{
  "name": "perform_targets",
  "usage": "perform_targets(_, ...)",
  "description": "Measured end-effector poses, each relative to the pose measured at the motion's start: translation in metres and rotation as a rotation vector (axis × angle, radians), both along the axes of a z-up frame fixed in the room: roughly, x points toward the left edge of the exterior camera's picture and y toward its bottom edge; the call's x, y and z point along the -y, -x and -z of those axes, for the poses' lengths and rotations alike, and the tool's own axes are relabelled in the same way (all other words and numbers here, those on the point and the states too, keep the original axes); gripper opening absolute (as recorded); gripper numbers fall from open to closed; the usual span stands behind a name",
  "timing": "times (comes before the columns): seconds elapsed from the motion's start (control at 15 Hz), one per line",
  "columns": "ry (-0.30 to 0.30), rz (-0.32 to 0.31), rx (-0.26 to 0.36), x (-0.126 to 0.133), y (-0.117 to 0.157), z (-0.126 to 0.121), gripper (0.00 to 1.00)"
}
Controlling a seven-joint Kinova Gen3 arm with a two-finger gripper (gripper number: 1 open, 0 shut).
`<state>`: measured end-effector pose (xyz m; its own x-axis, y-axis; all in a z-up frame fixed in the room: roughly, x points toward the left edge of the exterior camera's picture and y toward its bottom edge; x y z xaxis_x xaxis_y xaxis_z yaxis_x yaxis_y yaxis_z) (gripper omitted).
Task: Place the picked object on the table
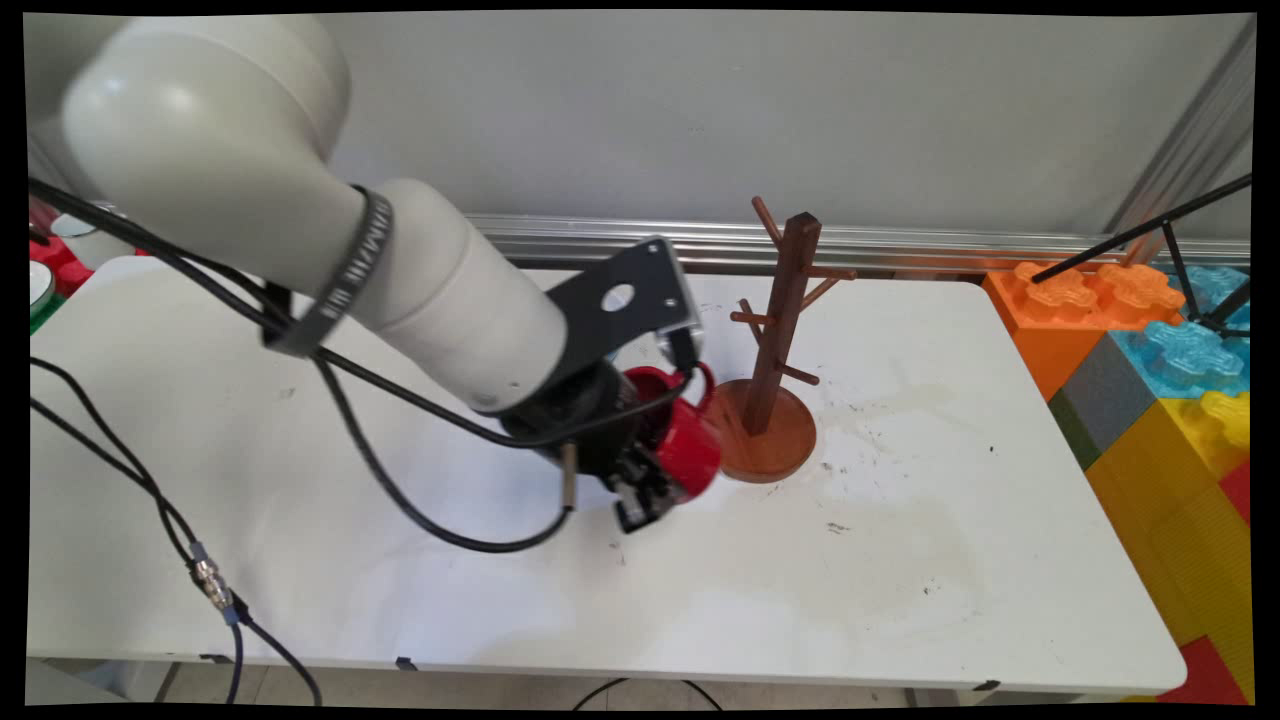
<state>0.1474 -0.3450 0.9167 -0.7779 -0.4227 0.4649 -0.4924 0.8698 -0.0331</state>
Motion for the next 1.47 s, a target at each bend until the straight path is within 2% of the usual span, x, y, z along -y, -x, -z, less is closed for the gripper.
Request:
perform_targets(0.33,-0.017,0.047,0.108,-0.008,-0.031,-0.011,0.0)
perform_targets(0.67,-0.023,0.129,0.223,-0.015,-0.063,-0.011,0.0)
perform_targets(1.07,-0.037,0.235,0.324,-0.015,-0.089,0.012,0.0)
perform_targets(1.47,-0.038,0.324,0.36,-0.008,-0.092,0.043,0.0)
